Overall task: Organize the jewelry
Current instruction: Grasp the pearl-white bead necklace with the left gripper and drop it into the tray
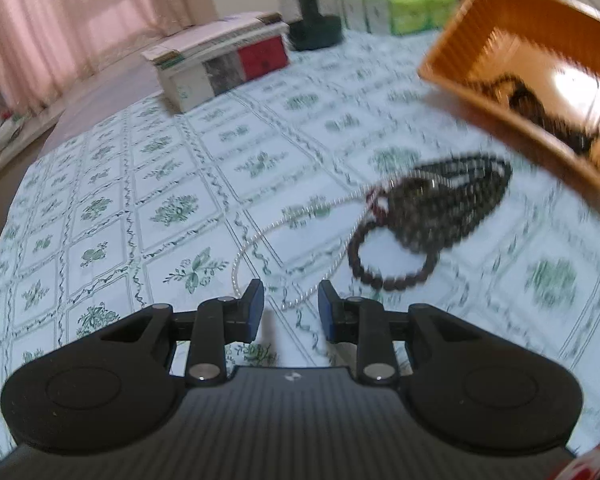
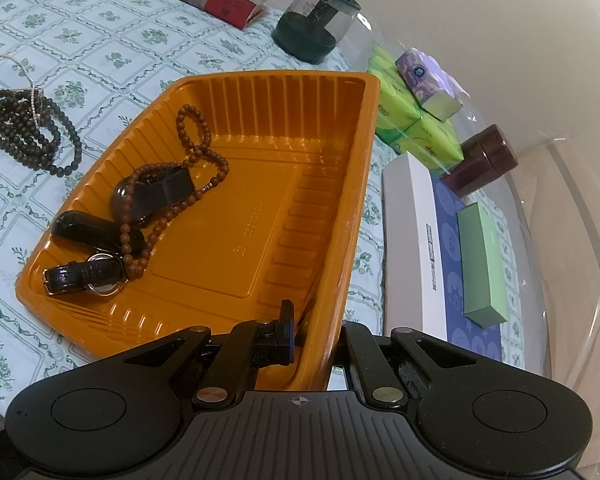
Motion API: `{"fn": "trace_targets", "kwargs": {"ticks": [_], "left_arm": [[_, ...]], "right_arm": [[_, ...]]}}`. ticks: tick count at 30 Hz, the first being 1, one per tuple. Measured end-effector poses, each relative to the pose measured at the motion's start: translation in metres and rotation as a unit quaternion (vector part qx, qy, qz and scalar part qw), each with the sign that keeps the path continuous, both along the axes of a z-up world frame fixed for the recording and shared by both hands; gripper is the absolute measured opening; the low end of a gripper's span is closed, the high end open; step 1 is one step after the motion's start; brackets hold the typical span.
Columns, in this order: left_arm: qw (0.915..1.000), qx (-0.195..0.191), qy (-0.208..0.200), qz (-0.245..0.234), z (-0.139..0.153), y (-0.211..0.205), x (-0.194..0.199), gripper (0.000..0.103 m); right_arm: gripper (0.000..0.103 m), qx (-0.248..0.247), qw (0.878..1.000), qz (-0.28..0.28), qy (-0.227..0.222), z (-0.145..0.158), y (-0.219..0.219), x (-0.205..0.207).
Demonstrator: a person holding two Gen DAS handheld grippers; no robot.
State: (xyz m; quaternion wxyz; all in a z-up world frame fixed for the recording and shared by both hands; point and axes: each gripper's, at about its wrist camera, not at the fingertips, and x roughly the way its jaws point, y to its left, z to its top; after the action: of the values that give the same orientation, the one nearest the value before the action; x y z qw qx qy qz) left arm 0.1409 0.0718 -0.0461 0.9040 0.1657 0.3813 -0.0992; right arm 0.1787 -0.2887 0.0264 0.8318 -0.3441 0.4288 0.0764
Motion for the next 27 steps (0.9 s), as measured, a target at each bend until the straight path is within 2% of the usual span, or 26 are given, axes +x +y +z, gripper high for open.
{"fn": "trace_targets", "kwargs": {"ticks": [4, 10, 13, 15, 17, 22, 27], "left_arm": [[0.9994, 0.003, 0.005, -0.034, -0.008, -0.002, 0.007, 0.026], [0.9985, -0.01, 0.021, -0.049, -0.013, -0.005, 0.02, 0.023], [0.9976, -0.017, 0.033, -0.059, -0.015, -0.008, 0.025, 0.012], [0.9966, -0.009, 0.043, -0.07, -0.014, -0.014, 0.025, 0.001], [0.996, 0.01, 0.048, -0.074, -0.011, -0.021, 0.024, 0.001], [0.9972, -0.009, 0.023, -0.071, 0.015, -0.021, 0.022, 0.001], [0.9972, -0.03, -0.017, -0.066, 0.062, -0.019, 0.025, 0.001]], "right_arm": [[0.005, 0.0, 1.0, -0.002, 0.001, -0.001, -0.001, 0.001], [0.005, -0.001, 1.0, -0.002, 0.001, -0.001, -0.001, 0.002], [0.005, -0.002, 1.0, -0.003, 0.002, -0.001, -0.001, 0.002], [0.005, -0.002, 1.0, -0.003, 0.002, -0.001, 0.0, 0.002], [0.005, -0.002, 1.0, -0.004, 0.002, -0.002, 0.0, 0.002], [0.005, -0.002, 1.0, -0.003, 0.001, -0.001, 0.0, 0.002], [0.005, -0.002, 1.0, -0.002, 0.0, 0.0, 0.0, 0.001]]}}
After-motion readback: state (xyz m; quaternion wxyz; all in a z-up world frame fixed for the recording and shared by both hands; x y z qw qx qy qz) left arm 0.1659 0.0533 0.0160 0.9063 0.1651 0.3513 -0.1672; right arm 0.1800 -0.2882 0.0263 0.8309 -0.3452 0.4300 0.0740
